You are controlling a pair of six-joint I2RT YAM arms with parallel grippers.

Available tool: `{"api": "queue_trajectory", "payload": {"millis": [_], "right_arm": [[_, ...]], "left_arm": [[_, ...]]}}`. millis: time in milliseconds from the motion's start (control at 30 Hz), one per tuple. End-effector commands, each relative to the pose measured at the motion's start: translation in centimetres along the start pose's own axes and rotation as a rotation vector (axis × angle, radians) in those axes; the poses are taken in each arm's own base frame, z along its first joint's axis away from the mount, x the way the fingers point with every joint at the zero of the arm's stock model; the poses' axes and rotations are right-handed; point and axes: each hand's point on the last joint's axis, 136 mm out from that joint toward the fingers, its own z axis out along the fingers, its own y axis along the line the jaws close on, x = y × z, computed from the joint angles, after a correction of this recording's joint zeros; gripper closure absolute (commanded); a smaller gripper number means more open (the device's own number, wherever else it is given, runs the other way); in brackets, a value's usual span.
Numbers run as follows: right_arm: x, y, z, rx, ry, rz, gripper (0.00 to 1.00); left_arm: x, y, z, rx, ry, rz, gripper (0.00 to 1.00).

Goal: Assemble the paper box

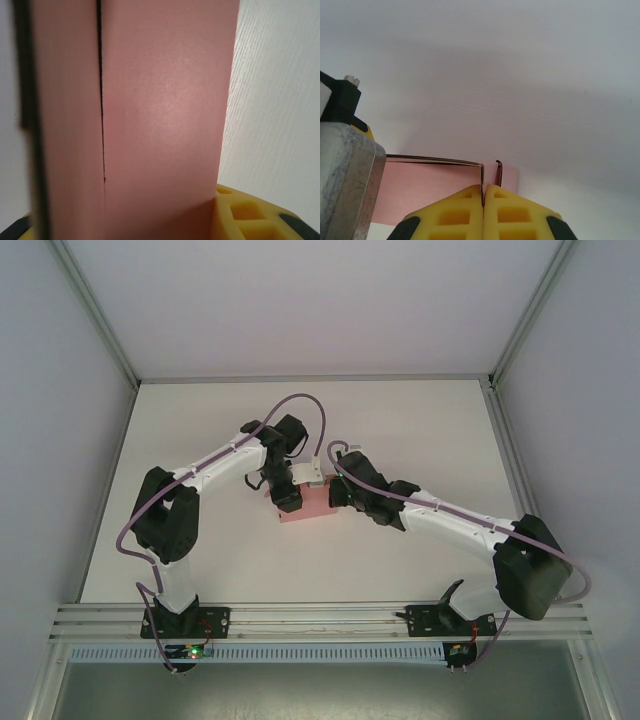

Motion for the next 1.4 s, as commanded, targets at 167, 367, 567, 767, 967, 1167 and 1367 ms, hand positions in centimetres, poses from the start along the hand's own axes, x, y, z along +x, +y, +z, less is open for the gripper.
{"api": "queue_trajectory", "payload": {"millis": [167,367,567,767,967,1167,1367], "right_arm": [[4.0,0.2,0.5,-0.042,0.027,-0.286,1.00],[4.3,0.1,0.9,-0.053,-0.010,-0.298,1.00],[3.9,0.3,0.9,-0.005,-0.043,-0.313,1.00],[3.5,-0.2,0.7,0.052,-0.079,-0.337,1.00],[3.4,-0.3,0.8,0.072,-0.076,-0.319,1.00],[3.2,-0.6,1.1,0.108,-0.073,-0.305,1.00],[2.4,0.2,1.7,0.098,-0.066,-0.294,1.00]], "left_arm": [[-2.4,0.1,0.2,0.010,-0.074,0.055,0.63],[-3.0,0.3,-0.3,-0.005,-0.097,0.040,0.56],[-4.2,0.2,-1.9,-0.028,-0.148,0.031,0.44],[-4.8,0.9,-3.4,-0.094,-0.177,-0.002,0.35],[-4.6,1.1,-6.3,-0.199,-0.223,-0.044,0.27],[-2.5,1.9,-9.3,-0.385,-0.278,-0.155,0.20],[-0.1,1.0,-11.3,-0.475,-0.397,-0.287,0.17]]}}
